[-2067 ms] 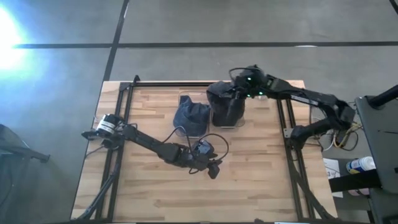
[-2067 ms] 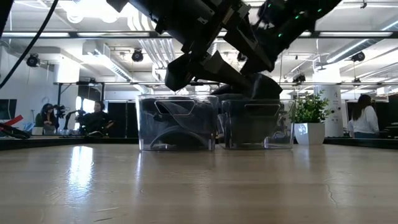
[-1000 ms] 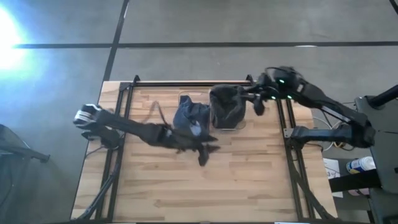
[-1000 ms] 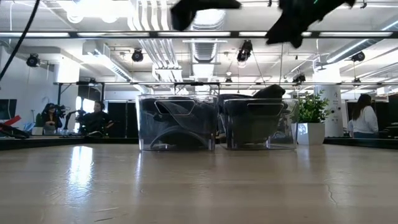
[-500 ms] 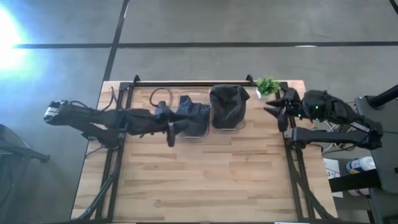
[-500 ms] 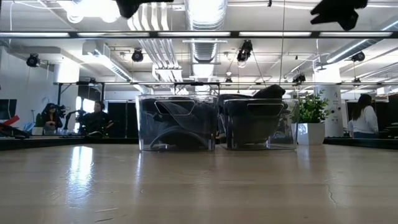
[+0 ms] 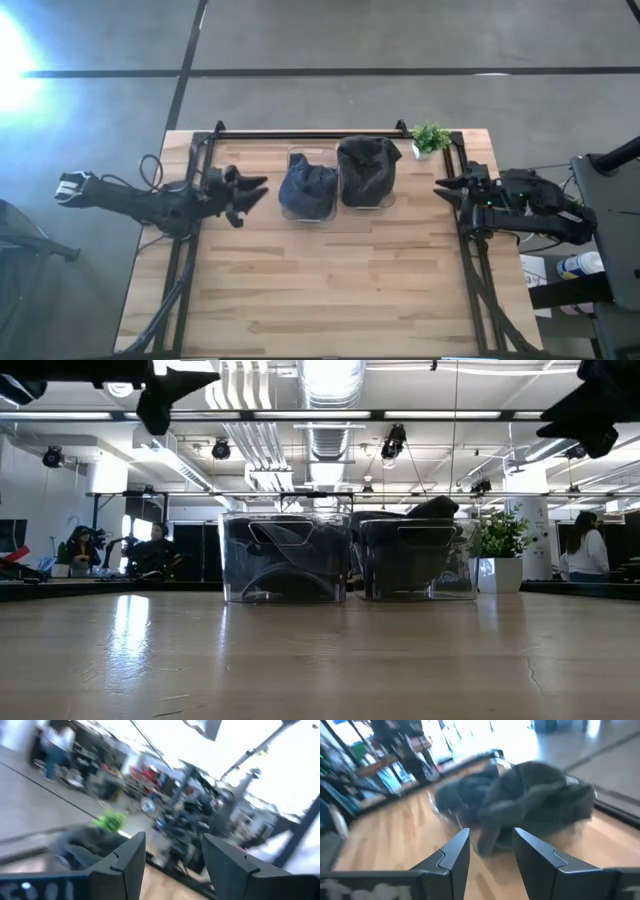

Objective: Pick & Place hat
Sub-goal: Return to Home Position

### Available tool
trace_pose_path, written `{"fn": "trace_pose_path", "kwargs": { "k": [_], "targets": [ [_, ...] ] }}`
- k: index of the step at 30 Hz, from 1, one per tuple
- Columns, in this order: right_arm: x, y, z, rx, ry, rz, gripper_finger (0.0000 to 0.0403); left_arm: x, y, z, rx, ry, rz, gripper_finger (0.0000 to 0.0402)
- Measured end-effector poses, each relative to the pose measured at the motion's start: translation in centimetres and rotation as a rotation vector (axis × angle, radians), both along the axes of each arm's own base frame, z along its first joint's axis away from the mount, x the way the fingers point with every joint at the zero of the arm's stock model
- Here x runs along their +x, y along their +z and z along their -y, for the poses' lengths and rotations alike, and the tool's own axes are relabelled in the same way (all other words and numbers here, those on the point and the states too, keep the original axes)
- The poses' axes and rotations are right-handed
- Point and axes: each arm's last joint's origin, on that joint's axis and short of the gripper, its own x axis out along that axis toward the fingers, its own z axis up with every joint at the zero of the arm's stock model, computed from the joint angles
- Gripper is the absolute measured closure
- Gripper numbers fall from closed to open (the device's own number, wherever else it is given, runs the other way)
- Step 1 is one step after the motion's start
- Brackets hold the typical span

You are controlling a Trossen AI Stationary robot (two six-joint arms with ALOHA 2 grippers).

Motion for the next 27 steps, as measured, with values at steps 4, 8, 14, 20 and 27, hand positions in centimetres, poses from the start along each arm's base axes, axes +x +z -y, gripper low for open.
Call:
{"fn": "trace_pose_path", "kwargs": {
  "k": [4,8,14,20,27],
  "targets": [
    [-0.6,0.3,-0.1,0.041,-0.004,0.106,0.0257,-1.4,-0.4,-0.5,-0.027,0.128,0.033,0.0213],
    [1.0,-1.2,-0.1,0.108,0.048,0.189,0.0257,-2.0,-0.6,-0.7,-0.034,0.147,0.048,0.0213],
    [4.6,-3.5,0.0,-0.043,0.197,0.399,0.0257,-2.0,-0.8,-0.7,-0.034,0.146,0.038,0.0213],
    [5.7,-5.1,0.0,-0.194,0.238,0.484,0.0257,-1.9,-1.0,-0.6,-0.030,0.145,0.015,0.0213],
    [6.2,-7.1,0.0,-0.091,0.243,0.449,0.0257,-1.8,-1.0,-0.6,-0.031,0.144,0.013,0.0213]
  ]
}}
